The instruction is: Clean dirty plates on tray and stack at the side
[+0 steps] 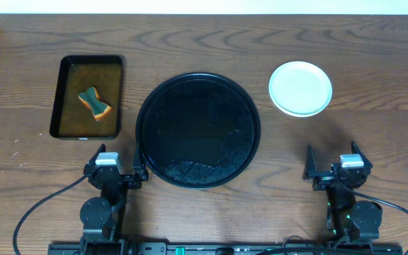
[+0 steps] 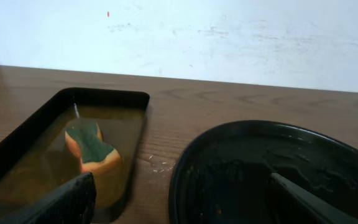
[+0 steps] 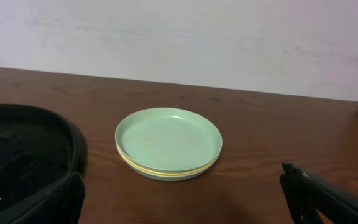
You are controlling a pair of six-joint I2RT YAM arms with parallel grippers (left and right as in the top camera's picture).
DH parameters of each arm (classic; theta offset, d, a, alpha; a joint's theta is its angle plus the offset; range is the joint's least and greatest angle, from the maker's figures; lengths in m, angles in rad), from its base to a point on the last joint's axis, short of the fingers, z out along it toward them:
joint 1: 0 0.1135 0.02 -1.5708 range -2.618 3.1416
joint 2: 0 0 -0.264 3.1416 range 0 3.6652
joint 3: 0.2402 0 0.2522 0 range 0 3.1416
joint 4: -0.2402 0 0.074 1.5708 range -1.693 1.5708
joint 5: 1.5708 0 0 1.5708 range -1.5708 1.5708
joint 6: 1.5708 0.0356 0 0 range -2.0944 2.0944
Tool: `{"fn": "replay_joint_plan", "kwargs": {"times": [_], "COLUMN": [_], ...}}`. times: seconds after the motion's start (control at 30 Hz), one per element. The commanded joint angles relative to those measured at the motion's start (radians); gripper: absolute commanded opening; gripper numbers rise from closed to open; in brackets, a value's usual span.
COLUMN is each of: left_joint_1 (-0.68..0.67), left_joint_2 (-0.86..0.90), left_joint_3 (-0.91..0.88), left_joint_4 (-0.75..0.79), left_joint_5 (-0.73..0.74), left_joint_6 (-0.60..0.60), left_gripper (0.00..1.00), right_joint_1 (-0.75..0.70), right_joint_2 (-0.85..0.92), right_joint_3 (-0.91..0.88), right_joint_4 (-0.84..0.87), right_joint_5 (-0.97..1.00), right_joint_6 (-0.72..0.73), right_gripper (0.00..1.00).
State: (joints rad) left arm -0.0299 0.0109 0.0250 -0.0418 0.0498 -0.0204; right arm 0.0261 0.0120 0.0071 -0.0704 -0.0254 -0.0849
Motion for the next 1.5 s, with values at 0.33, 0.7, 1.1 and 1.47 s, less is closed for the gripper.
{"fn": "replay_joint_plan", "kwargs": {"times": [0.33,0.7,1.1,1.47], "left_joint_1": [-0.002,-0.002,-0.002,-0.002], "left_joint_2": [-0.010,-0.010,-0.006,-0.006], "left_joint_3": [-0.021,-0.021,-0.021,-0.021], "left_joint_4": [-0.032,-0.032,-0.028,-0.028], "left_joint_5": [-0.005,0.010,0.006,0.006], "left_joint_6": [-0.037,0.004,0.009,0.009], "left_gripper": [0.87,0.87,0.87,0.87], "right_joint_1": [-0.015,-0.015,-0.015,-0.015], "right_joint_2": [-0.001,-0.001,-0.001,-0.001], "right_joint_3": [-0.002,-0.002,-0.002,-0.002], "right_joint_4": [-0.004,-0.004,-0.004,-0.004], "right_joint_5": [0.002,0.002,0.002,0.002], "right_joint_6": [0.002,0.002,0.002,0.002], "right_gripper": [0.99,0.99,0.99,0.99]}}
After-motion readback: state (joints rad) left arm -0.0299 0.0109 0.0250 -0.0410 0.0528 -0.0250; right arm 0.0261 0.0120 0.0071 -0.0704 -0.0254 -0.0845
